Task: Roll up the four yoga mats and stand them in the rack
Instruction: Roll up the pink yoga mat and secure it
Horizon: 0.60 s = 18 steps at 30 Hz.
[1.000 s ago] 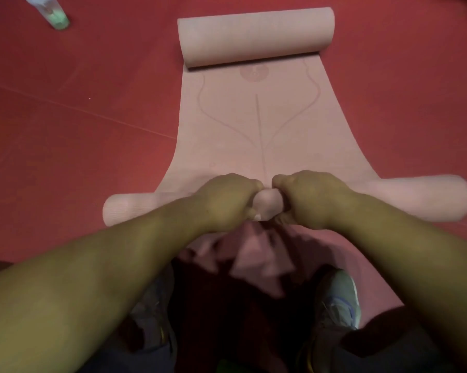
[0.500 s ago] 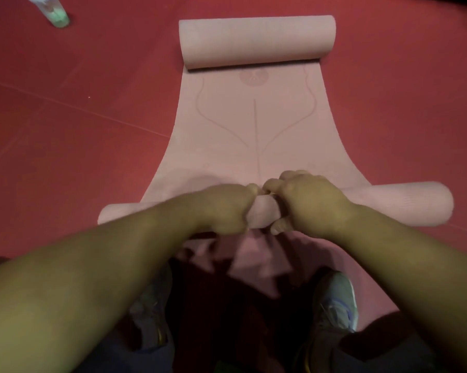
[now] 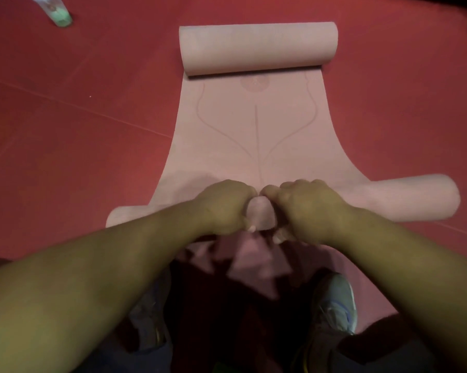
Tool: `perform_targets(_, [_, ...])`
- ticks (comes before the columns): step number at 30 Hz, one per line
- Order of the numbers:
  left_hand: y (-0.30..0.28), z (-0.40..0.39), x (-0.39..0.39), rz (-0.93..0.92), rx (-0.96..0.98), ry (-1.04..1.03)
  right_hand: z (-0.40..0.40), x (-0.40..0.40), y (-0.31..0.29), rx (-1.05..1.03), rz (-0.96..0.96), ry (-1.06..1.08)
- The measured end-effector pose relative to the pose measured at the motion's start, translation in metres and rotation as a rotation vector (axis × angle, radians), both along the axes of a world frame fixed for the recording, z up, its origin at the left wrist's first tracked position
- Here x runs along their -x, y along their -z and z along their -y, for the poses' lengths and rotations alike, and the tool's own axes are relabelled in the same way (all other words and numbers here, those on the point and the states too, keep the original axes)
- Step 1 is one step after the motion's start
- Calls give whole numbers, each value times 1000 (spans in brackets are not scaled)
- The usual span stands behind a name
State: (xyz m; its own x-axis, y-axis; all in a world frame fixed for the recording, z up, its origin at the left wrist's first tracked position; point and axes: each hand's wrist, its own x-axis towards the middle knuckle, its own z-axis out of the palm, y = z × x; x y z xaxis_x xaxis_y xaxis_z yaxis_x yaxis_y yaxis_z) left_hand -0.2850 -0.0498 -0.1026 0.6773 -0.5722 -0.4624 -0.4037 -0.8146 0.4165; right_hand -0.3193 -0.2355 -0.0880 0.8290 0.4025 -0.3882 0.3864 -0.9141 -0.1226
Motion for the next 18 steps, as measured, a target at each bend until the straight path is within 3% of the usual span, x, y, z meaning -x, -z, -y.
perform_targets(3, [-3, 1, -1, -101, 0, 63, -1, 1, -2, -30, -94, 30])
perform_targets(7, [-1, 7, 5, 78, -114, 120, 7, -5, -5, -129, -235, 78])
perform_targets(10, [6, 13, 16, 155, -197, 184, 6, -3, -1, -104, -232, 47])
perform_targets(14, [4, -2, 1, -204, -7, 169, -2, 7, 6, -9, -130, 22])
perform_targets(16, [3, -8, -4, -347, 47, 160, -4, 9, 7, -11, -170, 10])
perform_targets(18, [3, -5, 3, -277, 8, 159, -3, 6, 6, -5, -240, 11])
